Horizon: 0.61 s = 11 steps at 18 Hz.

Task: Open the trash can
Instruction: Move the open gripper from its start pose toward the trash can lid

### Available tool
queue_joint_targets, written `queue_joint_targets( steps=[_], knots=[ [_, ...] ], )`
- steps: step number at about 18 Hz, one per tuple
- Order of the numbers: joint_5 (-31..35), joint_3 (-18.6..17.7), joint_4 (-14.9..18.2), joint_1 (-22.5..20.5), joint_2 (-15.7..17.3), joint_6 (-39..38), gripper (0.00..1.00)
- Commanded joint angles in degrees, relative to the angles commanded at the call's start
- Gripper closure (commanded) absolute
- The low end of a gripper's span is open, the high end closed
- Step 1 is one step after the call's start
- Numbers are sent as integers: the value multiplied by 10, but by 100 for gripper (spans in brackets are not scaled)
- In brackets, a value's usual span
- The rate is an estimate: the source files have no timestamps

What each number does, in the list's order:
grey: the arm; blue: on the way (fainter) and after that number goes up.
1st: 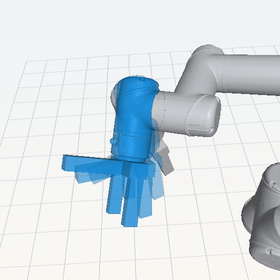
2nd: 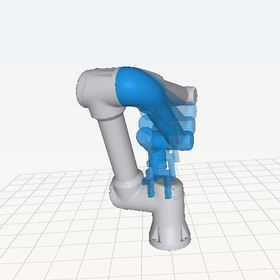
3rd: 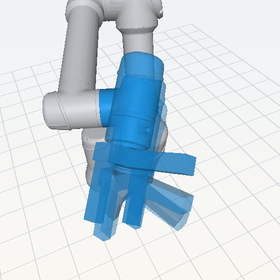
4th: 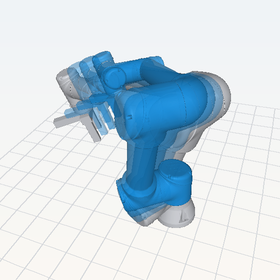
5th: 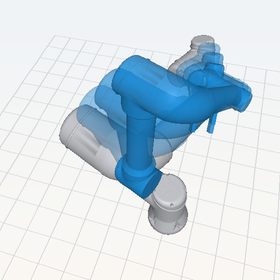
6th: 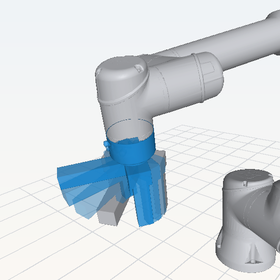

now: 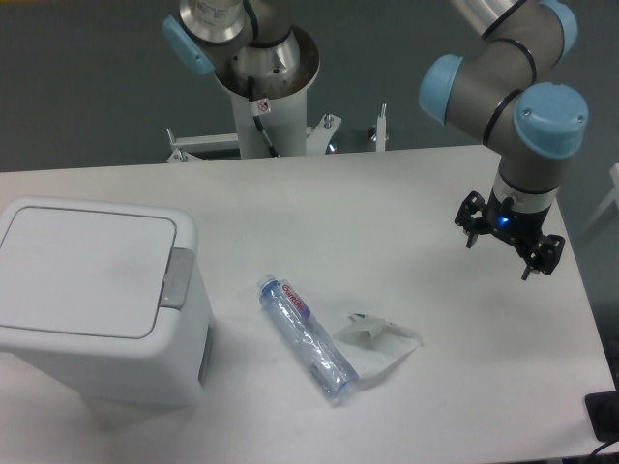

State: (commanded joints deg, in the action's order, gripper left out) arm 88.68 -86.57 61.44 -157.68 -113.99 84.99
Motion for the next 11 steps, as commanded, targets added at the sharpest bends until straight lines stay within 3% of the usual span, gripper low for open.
queue_joint_targets(
  steps=[11],
  knots=[
    [-28,-7,3,3,12,-26,0]
  ],
)
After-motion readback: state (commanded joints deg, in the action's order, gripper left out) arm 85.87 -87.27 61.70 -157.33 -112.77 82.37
